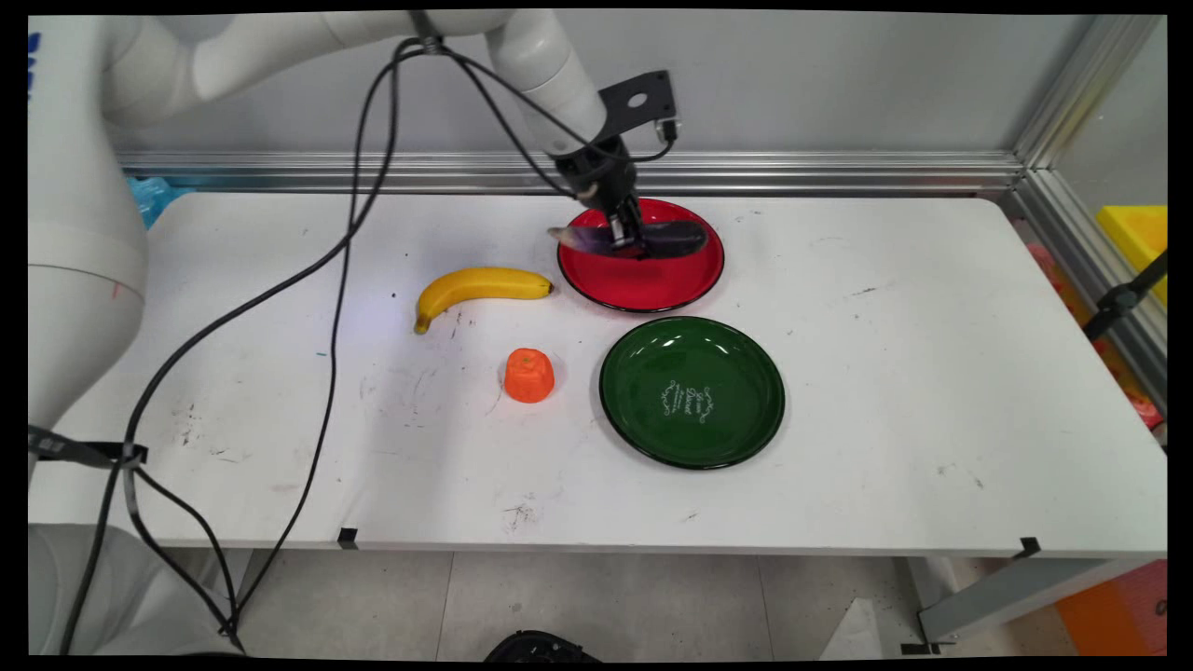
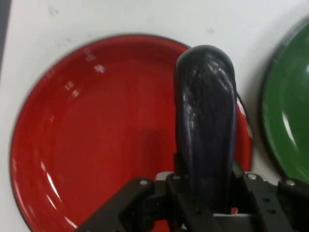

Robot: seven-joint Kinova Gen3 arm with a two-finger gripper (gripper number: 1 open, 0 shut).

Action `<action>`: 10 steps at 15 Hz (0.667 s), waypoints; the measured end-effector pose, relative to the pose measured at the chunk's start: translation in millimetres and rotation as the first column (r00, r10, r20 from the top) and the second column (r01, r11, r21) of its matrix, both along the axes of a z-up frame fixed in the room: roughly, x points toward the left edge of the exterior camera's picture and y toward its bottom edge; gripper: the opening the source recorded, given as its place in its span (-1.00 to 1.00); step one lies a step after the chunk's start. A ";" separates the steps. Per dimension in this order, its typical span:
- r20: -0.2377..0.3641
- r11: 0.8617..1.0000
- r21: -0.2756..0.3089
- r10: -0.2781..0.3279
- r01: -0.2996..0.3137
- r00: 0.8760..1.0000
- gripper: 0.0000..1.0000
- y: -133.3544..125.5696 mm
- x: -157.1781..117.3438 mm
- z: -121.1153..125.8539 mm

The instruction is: Place the picked object on the table

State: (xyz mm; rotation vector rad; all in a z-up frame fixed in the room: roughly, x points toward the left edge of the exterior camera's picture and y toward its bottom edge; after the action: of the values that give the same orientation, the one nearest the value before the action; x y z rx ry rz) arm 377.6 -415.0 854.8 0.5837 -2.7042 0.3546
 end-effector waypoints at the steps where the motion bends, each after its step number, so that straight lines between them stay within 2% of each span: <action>1: 0.005 1.000 0.006 0.005 -0.005 1.000 -1.00 10.1 3.0 0.9; 5: 0.033 0.999 0.032 0.019 -0.020 0.999 -1.00 49.0 21.3 1.9; 10: 0.058 0.998 0.055 0.029 -0.032 0.998 -1.00 80.4 44.7 -4.1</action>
State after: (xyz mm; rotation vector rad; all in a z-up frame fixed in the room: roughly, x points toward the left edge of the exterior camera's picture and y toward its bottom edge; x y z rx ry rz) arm 422.3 -334.6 850.7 0.6403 -2.7708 0.3085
